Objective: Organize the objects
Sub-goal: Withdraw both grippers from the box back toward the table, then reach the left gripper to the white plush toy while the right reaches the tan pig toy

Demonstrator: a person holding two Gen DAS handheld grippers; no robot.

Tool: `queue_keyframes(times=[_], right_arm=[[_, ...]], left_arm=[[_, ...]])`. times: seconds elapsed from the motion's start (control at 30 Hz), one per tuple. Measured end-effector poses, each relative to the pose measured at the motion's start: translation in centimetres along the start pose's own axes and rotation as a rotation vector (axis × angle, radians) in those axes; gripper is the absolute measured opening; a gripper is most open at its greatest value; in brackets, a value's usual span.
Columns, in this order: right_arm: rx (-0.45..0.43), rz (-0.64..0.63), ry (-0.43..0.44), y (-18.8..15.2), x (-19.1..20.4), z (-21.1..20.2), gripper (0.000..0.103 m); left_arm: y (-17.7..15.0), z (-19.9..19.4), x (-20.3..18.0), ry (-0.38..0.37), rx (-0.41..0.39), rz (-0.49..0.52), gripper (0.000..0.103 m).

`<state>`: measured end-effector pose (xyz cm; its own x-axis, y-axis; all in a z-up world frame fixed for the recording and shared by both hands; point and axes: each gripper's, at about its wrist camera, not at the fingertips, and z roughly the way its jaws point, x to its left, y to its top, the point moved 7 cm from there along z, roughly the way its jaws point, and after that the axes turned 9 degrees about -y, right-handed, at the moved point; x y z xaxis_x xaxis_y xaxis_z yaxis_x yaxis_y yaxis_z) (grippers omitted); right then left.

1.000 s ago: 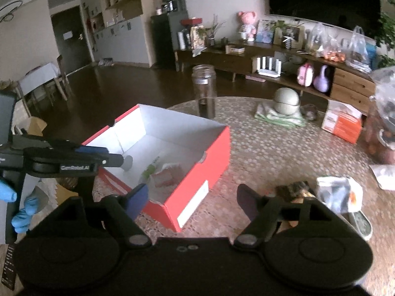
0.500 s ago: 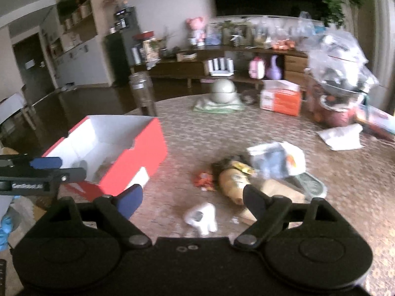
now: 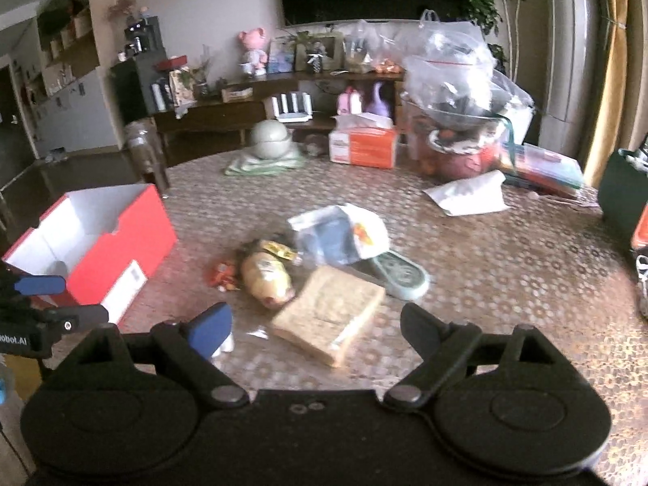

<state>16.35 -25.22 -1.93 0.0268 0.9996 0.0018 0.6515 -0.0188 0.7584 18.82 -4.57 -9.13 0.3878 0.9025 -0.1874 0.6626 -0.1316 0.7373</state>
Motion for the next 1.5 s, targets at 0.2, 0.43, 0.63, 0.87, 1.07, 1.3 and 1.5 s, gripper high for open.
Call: queue_keyframes(times=[0.2,0.43,0.63,0.87,1.07,1.3,1.5], right_arm=[[0.009,-0.041,-0.008,0.0,-0.9,0.9,0.09],[0.056,-0.087,0.011,0.2,-0.7,3.7,0.09],[0.075,-0.171,0.037,0.1,1.1,6.2,0.09],[0.103,-0.214,0.071,0.6,3.5,9.4,0.09],[0.122,-0.256,0.11,0.7,5.5,11.6,0.088],[0.142,-0.244,0.155,1.5,7.5,14.1,0.082],[0.154,-0.266,0.165,1.9,8.9,15.8,0.072]], left_arm=[[-1.0,3.5,-2.0,-0.018,0.044,0.056,0.103],[-1.9,7.2,-3.3,-0.039,0.061,0.127,0.103],[-2.6,10.1,-2.8,-0.06,0.105,0.094,0.103],[-3.3,12.2,-2.0,-0.073,0.121,0.076,0.103],[-3.7,13.2,-1.4,-0.081,0.118,0.057,0.103],[-3.6,13.4,-1.4,-0.079,0.096,0.066,0.103],[-3.8,13.5,-1.8,-0.06,0.09,0.105,0.102]])
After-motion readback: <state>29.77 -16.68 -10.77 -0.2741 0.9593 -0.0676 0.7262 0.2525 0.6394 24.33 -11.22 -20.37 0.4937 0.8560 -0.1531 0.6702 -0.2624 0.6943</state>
